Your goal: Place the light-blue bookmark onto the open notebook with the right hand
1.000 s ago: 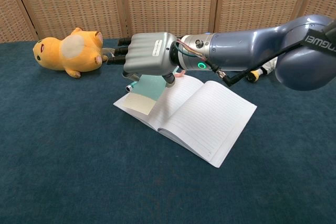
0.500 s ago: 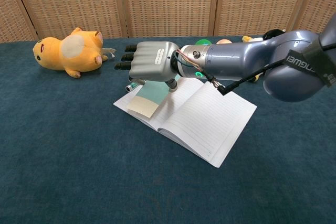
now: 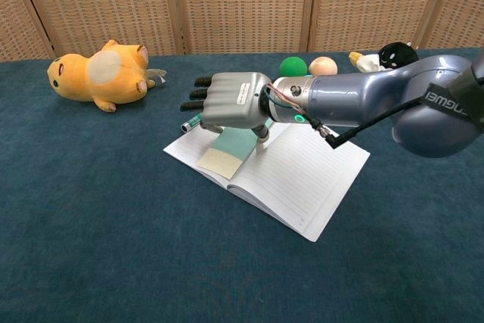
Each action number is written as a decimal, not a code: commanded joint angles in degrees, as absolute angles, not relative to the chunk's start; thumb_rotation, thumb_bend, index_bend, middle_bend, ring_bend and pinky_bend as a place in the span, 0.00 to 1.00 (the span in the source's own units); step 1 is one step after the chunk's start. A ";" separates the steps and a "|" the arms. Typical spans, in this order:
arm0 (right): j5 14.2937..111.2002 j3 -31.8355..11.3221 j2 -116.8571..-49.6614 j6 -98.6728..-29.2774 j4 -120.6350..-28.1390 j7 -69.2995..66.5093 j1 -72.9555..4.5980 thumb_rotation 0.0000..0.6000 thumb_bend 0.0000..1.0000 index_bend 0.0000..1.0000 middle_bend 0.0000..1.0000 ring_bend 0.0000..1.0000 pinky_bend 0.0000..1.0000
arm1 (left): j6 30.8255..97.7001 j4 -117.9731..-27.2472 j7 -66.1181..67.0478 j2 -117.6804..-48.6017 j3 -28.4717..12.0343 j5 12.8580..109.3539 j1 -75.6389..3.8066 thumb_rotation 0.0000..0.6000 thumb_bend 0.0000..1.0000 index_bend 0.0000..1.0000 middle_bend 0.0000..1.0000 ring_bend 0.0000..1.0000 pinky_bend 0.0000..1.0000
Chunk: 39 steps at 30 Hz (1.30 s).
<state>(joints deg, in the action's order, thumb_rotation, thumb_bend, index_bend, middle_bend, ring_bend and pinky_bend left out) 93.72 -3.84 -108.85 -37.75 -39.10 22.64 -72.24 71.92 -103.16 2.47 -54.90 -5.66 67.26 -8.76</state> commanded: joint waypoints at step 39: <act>61.80 -9.95 -96.79 -25.99 -60.37 21.72 -66.13 1.00 1.00 0.01 0.00 0.00 0.00 | 71.66 -103.34 3.83 -55.29 -4.87 67.08 -9.41 1.00 0.00 0.00 0.00 0.00 0.00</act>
<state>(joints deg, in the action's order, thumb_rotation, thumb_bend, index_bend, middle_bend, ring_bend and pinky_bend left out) 62.90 -10.72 -96.53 -26.73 -61.18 20.76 -65.87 71.65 -103.35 3.83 -55.29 -4.87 67.09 -9.40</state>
